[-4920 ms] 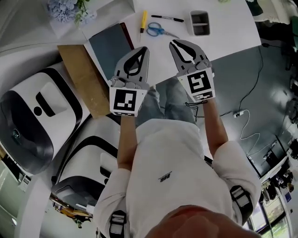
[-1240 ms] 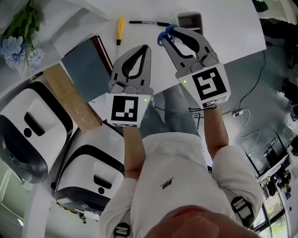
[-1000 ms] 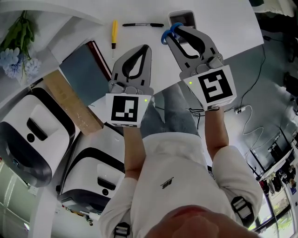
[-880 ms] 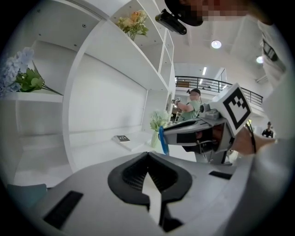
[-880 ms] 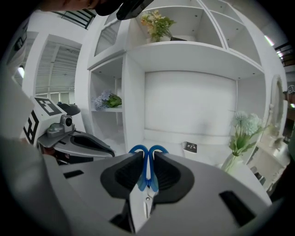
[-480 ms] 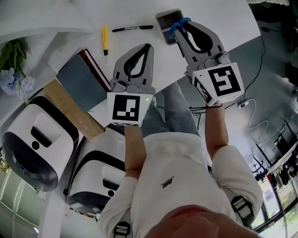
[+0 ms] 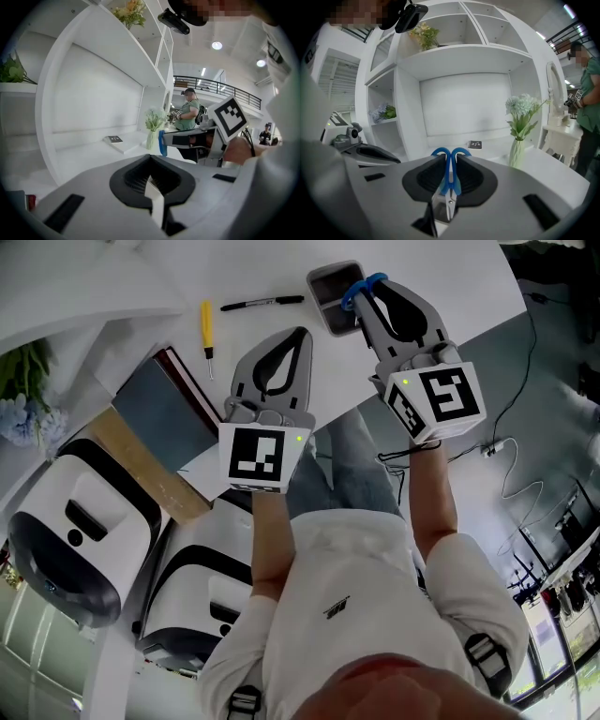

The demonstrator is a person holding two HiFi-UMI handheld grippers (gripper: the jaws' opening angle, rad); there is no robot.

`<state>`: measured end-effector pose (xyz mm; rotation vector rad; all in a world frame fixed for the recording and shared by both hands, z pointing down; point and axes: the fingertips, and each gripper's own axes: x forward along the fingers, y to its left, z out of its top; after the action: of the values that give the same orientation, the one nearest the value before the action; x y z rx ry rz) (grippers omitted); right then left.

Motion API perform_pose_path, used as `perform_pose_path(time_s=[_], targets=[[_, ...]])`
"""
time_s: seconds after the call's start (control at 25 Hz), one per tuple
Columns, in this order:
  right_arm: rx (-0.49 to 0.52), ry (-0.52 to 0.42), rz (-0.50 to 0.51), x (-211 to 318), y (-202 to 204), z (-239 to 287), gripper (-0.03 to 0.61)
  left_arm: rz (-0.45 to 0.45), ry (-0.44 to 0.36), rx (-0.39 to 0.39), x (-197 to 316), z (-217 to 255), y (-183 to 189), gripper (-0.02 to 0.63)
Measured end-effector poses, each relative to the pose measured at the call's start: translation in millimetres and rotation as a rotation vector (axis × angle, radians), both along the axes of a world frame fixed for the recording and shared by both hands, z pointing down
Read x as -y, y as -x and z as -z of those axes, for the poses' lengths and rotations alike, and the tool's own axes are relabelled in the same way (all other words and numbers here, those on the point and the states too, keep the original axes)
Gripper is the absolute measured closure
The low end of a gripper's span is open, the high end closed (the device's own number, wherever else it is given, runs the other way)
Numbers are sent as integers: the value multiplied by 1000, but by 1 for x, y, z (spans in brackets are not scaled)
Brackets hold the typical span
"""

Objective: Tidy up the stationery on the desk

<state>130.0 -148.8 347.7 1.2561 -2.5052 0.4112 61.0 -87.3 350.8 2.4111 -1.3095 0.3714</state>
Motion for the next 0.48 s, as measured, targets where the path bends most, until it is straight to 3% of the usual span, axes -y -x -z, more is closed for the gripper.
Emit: perform_pose_path(time_s=[0.48], targets=[[-106,59,-10,-1,-6,-39,515,-9,19,3,-1,-6,-6,614]])
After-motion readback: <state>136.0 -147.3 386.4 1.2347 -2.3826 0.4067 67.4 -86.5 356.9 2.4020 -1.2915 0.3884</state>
